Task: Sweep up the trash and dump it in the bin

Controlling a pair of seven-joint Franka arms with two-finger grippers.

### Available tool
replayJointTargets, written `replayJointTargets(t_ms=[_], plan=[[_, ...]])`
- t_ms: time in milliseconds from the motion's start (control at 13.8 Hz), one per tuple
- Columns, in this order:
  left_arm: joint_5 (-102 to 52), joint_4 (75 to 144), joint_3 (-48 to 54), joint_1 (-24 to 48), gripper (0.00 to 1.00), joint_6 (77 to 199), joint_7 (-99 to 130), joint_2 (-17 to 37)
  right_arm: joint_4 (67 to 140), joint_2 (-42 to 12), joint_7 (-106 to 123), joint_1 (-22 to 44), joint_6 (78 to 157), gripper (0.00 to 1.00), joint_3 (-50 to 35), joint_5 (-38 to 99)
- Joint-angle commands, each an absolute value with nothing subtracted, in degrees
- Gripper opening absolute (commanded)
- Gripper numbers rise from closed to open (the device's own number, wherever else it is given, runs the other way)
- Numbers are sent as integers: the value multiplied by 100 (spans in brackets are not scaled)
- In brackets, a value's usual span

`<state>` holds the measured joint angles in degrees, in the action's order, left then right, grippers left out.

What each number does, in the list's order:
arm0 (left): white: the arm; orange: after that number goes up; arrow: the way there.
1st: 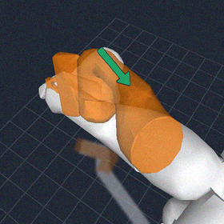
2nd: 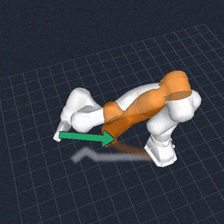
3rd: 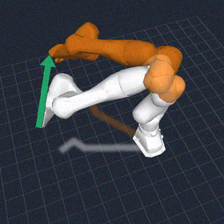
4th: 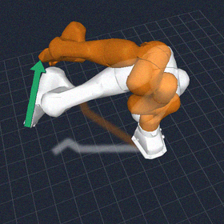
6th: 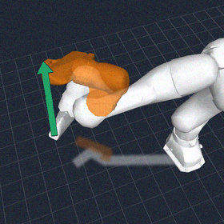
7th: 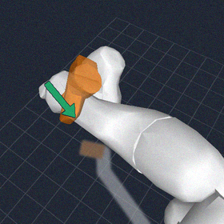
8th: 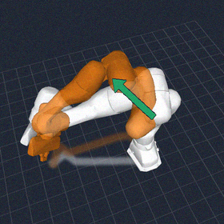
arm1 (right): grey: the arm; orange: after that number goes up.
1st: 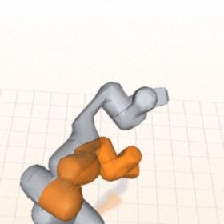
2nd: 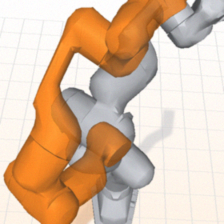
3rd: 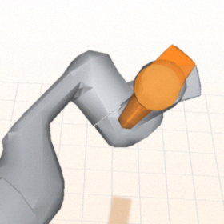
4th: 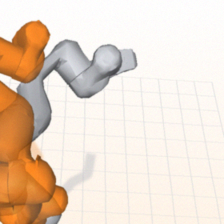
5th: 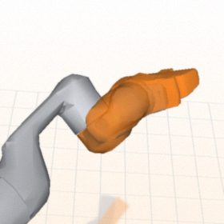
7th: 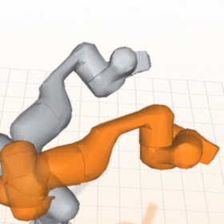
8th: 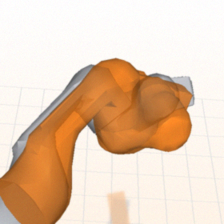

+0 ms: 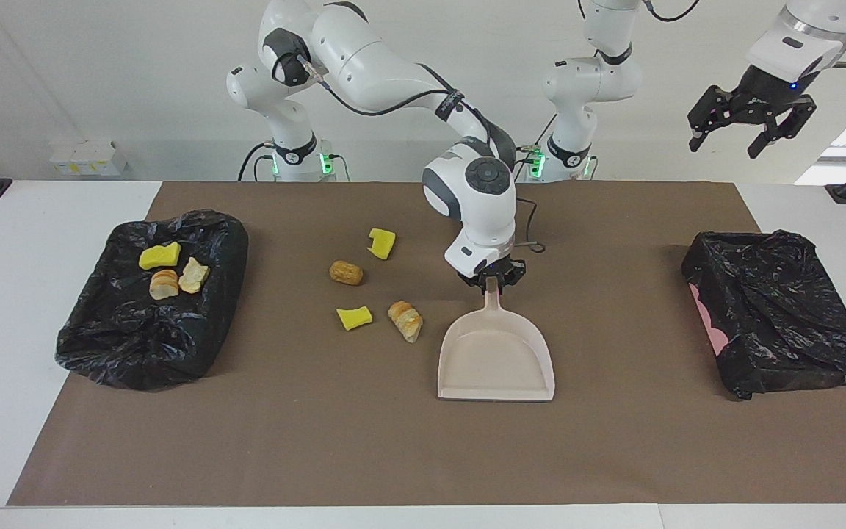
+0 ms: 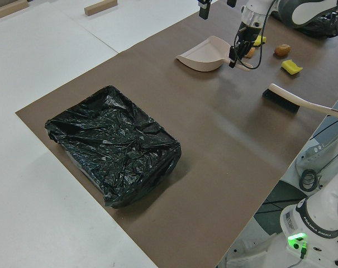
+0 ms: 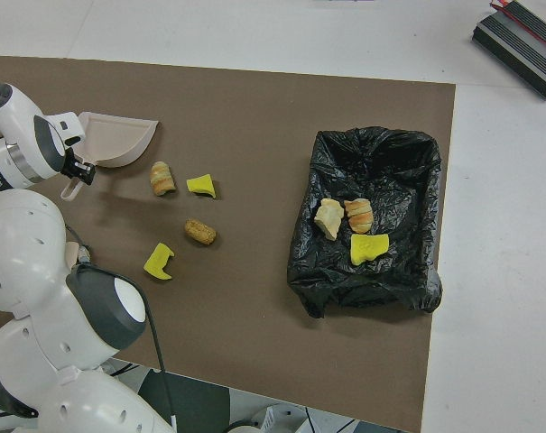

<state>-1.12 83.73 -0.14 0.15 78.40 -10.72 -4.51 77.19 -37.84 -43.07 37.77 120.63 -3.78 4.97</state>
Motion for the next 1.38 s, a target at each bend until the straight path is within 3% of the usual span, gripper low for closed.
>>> replayJointTargets(t_ms=[0,218,436,653,799,1234,1307], plan=[[-9,8517,44,-88,100,7813,-1037,-598,7602,-3718,-4412,3771,12068,100,-378,378],[-9,8517,44,-62,100,7822,-1011,-598,8128,-3122,-4290,3797,11752,100,-378,430],[-26,8543,79,17,100,7796,-993,-615,8235,-2760,-4062,3771,10481,100,-465,527],[-53,8700,79,368,100,8189,-993,-641,8340,-2506,-3788,3779,9722,100,-518,920],[-53,9042,88,683,100,8550,-993,-633,8996,-2147,-3806,3884,9808,100,-597,1169],[-53,9992,97,1537,100,10122,-424,-343,11291,-968,-4060,4534,11230,100,-615,1633],[-53,10098,97,1625,100,10395,-274,-204,11616,-784,-4069,4674,11363,96,-615,1739]])
